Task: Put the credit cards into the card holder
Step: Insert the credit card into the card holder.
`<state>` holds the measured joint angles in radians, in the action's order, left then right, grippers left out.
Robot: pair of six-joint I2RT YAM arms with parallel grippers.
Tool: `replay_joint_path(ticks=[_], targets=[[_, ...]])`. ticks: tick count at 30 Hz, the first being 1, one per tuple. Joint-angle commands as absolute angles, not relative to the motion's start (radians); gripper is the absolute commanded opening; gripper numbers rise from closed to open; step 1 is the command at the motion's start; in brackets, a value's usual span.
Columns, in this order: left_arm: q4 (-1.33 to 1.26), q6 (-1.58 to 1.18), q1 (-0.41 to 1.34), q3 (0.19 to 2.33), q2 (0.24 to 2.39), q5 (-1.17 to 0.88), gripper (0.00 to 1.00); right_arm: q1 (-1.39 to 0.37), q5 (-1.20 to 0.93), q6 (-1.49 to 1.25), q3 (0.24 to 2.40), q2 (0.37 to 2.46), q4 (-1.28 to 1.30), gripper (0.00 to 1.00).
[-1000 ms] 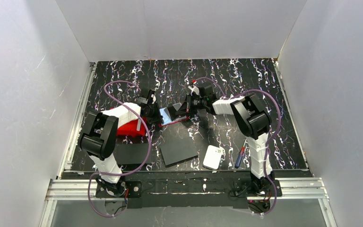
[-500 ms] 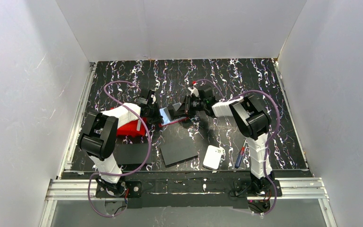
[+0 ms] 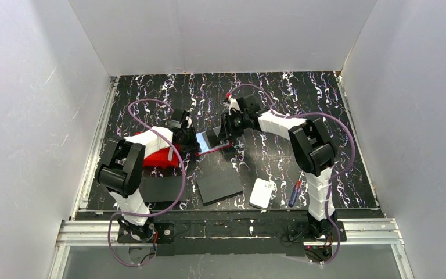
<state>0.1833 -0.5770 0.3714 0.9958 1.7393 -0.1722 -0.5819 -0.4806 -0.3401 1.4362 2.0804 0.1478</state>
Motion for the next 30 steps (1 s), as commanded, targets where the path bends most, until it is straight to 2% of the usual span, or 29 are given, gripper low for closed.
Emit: replay_joint_path(ticks=[1,8,16,24,30], targets=[[0.227,-0.56,0.379,0.978,1.715,-0.163,0.02,-0.582,-0.472,-0.275,1.518,2.112,0.235,0.48],[0.235,-0.549,0.379,0.968,1.698,-0.157,0.01,-0.588,-0.51,-0.316,1.545,2.167,0.175,0.44],[0.216,-0.554,0.379,0.949,1.697,-0.161,0.0,-0.596,-0.582,-0.387,1.537,2.199,0.103,0.35],[0.23,-0.553,0.379,0.958,1.683,-0.164,0.0,-0.62,-0.608,-0.492,1.499,2.206,-0.001,0.11],[0.311,-0.526,0.373,1.003,1.614,-0.123,0.11,-0.62,-0.594,-0.492,1.501,2.214,-0.013,0.08]])
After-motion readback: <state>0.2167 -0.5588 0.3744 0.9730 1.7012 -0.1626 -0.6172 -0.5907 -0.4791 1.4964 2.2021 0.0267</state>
